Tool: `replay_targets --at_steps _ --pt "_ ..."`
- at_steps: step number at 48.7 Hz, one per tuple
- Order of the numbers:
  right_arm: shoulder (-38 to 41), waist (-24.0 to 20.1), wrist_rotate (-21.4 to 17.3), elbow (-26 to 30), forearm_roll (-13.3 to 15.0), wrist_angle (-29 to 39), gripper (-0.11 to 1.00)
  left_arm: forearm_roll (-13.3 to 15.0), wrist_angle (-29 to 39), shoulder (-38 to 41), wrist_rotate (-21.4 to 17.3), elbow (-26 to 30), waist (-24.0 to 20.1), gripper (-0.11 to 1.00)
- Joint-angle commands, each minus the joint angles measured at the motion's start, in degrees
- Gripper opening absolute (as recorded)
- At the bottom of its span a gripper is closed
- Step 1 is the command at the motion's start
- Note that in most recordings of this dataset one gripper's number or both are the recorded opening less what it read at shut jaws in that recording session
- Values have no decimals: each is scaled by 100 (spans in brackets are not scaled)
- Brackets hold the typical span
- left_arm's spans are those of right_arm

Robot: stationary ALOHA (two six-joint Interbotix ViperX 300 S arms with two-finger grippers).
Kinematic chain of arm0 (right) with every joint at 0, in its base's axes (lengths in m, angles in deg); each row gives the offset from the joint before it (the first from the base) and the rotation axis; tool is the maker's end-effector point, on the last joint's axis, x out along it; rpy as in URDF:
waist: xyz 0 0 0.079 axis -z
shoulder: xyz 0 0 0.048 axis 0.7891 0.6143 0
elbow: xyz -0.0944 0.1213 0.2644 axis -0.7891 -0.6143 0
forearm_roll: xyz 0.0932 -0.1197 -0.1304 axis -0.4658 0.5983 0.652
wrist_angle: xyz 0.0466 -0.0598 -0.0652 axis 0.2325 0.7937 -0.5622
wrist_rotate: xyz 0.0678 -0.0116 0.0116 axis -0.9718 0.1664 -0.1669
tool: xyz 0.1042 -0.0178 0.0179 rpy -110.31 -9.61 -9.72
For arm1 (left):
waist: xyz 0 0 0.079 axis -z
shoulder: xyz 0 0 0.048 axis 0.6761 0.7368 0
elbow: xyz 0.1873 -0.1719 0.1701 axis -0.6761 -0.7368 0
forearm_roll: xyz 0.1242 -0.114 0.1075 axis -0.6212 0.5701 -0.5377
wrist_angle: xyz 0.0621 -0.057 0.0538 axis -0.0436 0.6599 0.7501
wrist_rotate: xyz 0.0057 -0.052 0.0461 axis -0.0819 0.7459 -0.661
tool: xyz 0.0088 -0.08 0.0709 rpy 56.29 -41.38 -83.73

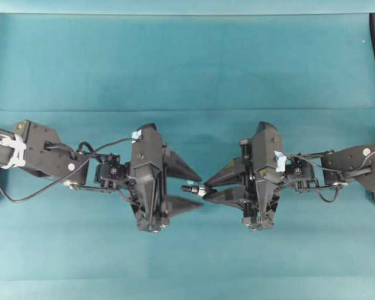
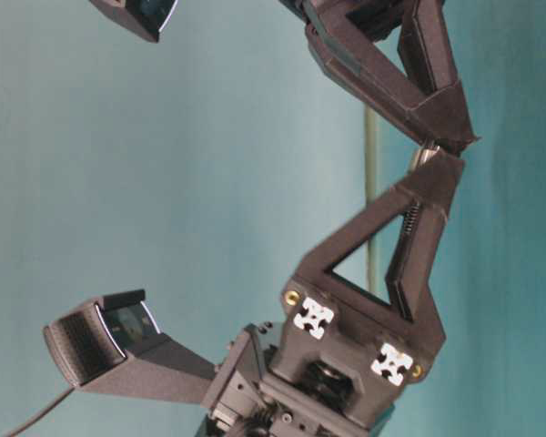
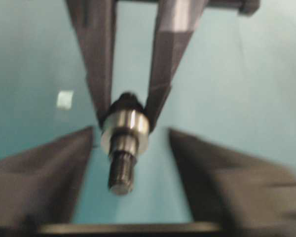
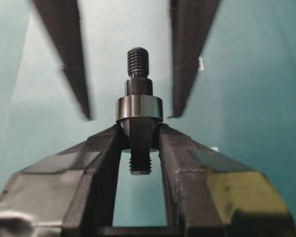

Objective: Insert the washer onto the shaft with both hands.
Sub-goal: 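Open the left gripper and pull it back off the shaft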

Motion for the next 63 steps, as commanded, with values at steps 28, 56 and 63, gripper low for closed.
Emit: replay_targets --at_steps 28,56,63 --pt "-44 -9 9 97 9 -44 0 -18 580 -703 0 -272 -149 85" --pt "-44 -9 9 97 9 -18 0 -18 1459 -2004 -79 -1213 -158 85" --pt "-44 -9 9 97 9 26 0 -18 1679 -2399 -79 -1459 -158 85"
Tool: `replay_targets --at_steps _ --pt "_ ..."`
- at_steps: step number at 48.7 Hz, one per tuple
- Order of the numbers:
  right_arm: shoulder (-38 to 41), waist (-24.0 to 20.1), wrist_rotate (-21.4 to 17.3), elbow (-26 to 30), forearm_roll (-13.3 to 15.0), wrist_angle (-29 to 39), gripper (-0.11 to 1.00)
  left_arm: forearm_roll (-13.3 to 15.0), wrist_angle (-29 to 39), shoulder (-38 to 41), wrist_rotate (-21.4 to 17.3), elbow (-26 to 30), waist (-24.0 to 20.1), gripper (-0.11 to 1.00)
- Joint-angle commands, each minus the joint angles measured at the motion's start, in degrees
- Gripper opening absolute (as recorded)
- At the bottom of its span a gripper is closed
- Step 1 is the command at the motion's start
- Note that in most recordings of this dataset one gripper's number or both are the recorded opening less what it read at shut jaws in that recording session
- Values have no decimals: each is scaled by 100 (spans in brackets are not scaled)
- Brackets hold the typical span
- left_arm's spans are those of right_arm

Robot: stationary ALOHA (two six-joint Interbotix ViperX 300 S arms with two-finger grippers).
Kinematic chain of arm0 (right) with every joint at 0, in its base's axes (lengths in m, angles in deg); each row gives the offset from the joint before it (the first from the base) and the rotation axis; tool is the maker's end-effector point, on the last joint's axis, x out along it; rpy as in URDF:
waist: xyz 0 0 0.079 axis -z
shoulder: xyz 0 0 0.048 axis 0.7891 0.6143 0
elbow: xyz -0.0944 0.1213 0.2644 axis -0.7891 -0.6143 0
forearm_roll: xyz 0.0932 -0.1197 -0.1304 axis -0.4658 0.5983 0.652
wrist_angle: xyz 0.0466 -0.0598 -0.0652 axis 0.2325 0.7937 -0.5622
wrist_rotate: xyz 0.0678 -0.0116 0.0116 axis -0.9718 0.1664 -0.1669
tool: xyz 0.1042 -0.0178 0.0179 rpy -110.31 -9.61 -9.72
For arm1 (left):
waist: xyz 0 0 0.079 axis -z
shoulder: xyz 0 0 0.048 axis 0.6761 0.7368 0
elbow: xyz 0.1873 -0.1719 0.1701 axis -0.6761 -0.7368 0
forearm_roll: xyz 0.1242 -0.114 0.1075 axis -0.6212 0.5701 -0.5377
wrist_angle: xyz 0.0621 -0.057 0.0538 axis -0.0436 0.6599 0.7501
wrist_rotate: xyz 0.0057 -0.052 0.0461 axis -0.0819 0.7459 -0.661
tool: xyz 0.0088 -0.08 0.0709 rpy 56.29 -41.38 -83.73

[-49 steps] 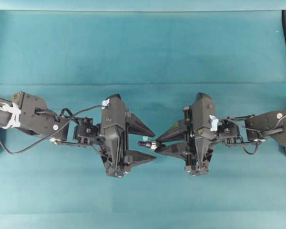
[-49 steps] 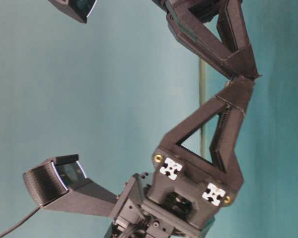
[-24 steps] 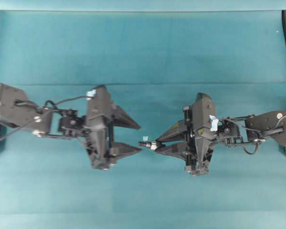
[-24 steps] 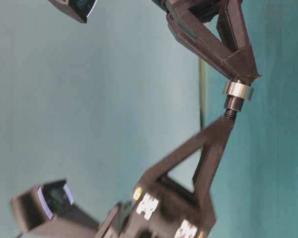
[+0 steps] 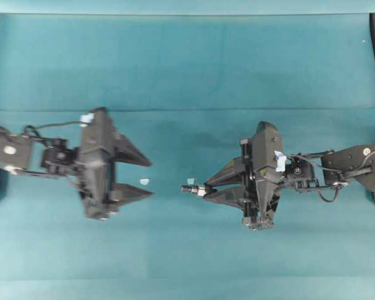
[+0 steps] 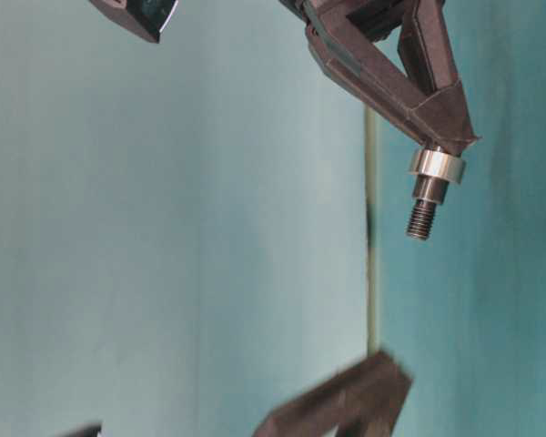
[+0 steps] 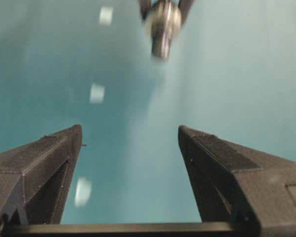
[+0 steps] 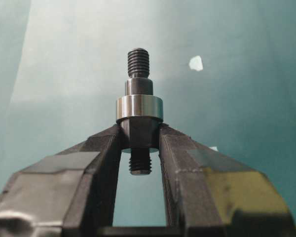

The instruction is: Insert the washer onto the shaft with both hands.

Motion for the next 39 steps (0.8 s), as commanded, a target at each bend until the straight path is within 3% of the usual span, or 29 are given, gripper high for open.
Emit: replay_targets --at_steps 1,18,39 --pt "-44 -9 9 97 9 -18 0 -18 79 -299 -9 -62 9 85" --pt "-44 -9 0 97 9 18 0 -18 334 -1063 -9 -510 9 85" --pt "-44 -9 0 97 9 26 0 -18 387 -1169 -9 -589 9 85"
